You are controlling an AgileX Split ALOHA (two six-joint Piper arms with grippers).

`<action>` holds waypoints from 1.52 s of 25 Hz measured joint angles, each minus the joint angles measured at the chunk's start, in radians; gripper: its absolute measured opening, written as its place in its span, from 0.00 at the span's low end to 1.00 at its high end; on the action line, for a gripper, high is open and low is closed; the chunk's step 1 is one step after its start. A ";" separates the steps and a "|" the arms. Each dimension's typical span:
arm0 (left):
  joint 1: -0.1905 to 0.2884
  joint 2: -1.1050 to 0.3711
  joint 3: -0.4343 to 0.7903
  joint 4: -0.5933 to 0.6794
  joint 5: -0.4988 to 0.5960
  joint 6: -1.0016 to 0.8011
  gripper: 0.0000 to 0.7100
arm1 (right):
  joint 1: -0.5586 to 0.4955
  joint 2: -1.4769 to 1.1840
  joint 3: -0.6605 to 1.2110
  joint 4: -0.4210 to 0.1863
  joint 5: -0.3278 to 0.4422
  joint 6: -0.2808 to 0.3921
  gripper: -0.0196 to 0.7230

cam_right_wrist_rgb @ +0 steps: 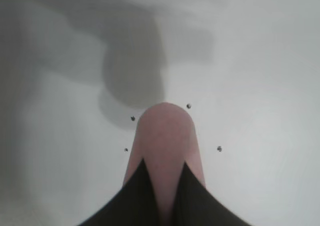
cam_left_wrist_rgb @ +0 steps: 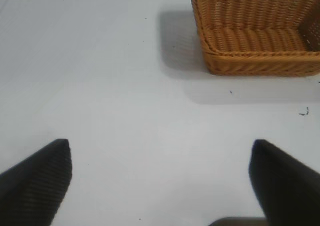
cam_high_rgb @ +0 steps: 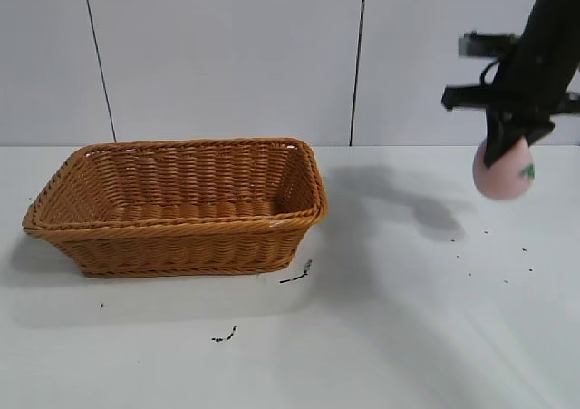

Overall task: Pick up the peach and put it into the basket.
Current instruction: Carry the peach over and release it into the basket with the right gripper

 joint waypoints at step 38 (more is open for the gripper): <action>0.000 0.000 0.000 0.000 0.000 0.000 0.98 | 0.531 0.428 -0.137 -0.010 -0.331 -0.004 0.90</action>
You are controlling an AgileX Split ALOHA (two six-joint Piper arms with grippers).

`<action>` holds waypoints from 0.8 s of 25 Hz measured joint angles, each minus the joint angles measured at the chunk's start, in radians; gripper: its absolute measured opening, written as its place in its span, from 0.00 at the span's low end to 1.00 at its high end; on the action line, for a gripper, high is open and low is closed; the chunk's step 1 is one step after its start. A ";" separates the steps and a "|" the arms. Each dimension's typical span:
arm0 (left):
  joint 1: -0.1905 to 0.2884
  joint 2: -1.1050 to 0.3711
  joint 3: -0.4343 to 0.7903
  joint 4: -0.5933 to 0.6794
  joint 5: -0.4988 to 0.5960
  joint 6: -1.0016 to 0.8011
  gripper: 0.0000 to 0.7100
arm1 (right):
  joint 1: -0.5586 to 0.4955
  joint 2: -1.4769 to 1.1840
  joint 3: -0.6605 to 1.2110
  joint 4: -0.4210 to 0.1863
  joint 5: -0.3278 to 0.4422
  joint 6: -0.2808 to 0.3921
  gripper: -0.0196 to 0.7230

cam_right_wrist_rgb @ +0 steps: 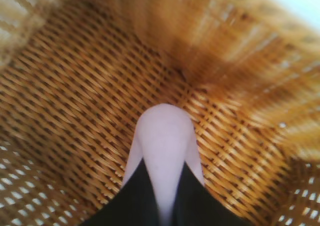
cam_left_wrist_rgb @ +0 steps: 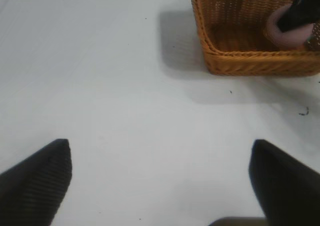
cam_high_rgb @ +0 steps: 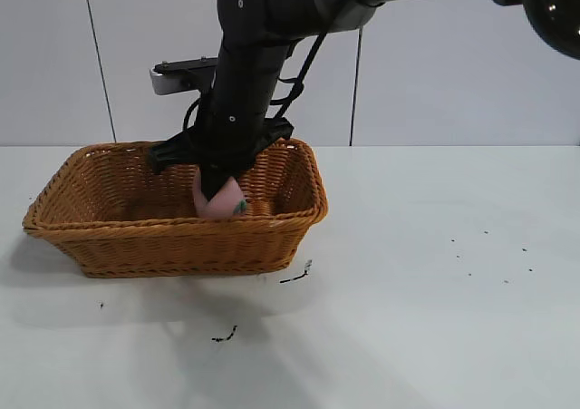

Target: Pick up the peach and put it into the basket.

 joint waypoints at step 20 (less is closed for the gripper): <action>0.000 0.000 0.000 0.000 0.000 0.000 0.98 | -0.290 -0.209 -0.002 -0.012 0.103 0.027 0.96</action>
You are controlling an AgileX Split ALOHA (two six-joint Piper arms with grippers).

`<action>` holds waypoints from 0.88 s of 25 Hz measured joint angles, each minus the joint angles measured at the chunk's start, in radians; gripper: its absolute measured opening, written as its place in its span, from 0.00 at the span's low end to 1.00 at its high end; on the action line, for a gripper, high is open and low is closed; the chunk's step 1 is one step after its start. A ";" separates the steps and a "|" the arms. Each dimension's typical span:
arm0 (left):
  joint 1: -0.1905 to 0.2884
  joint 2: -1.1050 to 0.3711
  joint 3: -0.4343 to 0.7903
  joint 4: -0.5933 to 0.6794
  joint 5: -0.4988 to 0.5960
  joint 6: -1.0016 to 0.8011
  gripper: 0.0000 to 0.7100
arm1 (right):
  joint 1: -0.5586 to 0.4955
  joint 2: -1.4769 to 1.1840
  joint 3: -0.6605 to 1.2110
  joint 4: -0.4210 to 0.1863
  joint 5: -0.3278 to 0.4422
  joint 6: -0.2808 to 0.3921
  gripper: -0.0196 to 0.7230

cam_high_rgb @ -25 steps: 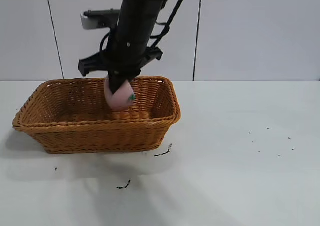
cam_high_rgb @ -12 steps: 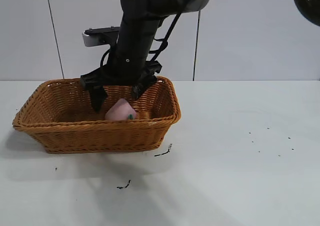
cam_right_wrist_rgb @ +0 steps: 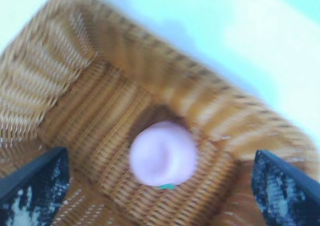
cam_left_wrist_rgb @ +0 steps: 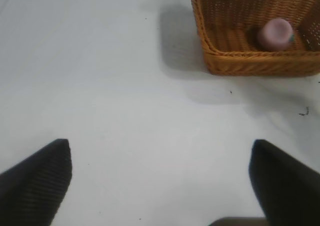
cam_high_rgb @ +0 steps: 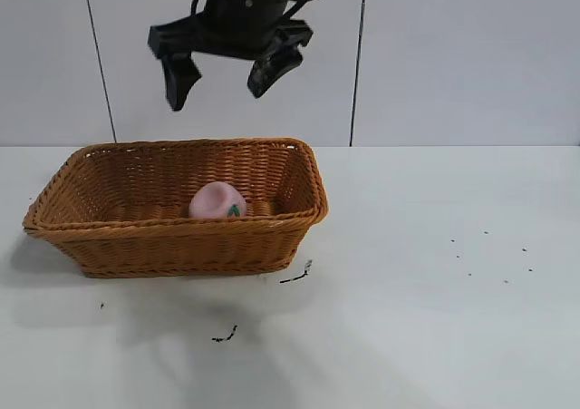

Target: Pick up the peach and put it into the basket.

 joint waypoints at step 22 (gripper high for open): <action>0.000 0.000 0.000 0.000 0.000 0.000 0.98 | -0.315 -0.026 0.002 0.006 0.233 -0.001 0.96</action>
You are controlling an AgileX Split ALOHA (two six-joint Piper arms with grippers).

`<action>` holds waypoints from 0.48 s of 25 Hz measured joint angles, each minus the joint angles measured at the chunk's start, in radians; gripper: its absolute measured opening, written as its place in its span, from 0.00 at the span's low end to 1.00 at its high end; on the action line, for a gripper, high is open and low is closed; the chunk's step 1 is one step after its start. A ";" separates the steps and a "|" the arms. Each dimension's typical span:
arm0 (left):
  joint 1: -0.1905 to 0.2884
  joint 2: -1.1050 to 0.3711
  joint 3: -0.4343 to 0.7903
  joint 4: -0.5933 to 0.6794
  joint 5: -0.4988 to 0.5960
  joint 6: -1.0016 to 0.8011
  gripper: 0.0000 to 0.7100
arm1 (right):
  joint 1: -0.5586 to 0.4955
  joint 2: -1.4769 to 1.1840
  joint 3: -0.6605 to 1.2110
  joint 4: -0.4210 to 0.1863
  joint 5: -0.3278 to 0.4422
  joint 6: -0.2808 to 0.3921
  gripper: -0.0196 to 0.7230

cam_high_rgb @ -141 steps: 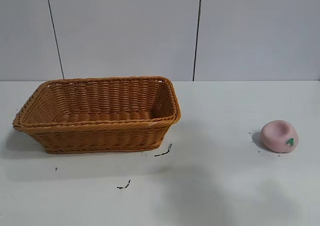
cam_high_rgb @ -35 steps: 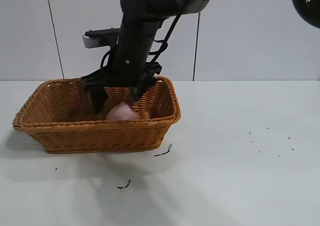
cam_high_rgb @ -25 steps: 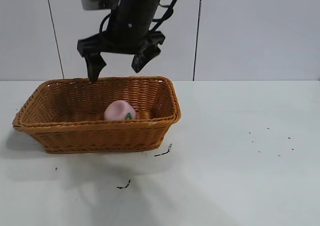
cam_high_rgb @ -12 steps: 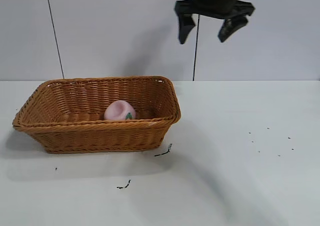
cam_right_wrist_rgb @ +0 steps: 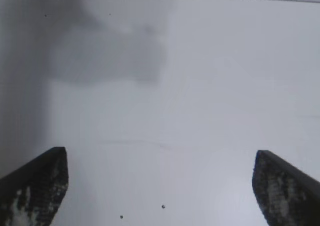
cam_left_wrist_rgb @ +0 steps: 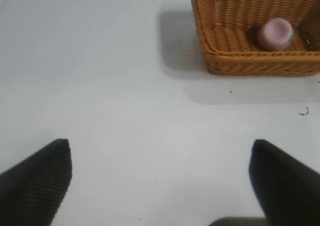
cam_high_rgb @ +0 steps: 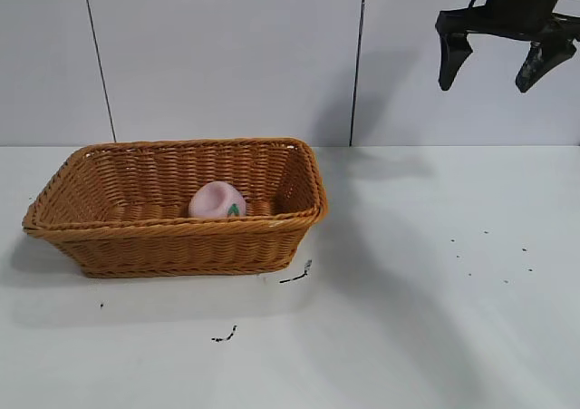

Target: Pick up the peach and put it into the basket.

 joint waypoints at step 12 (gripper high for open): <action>0.000 0.000 0.000 0.000 0.000 0.000 0.98 | 0.000 -0.573 0.557 0.007 -0.003 0.000 0.96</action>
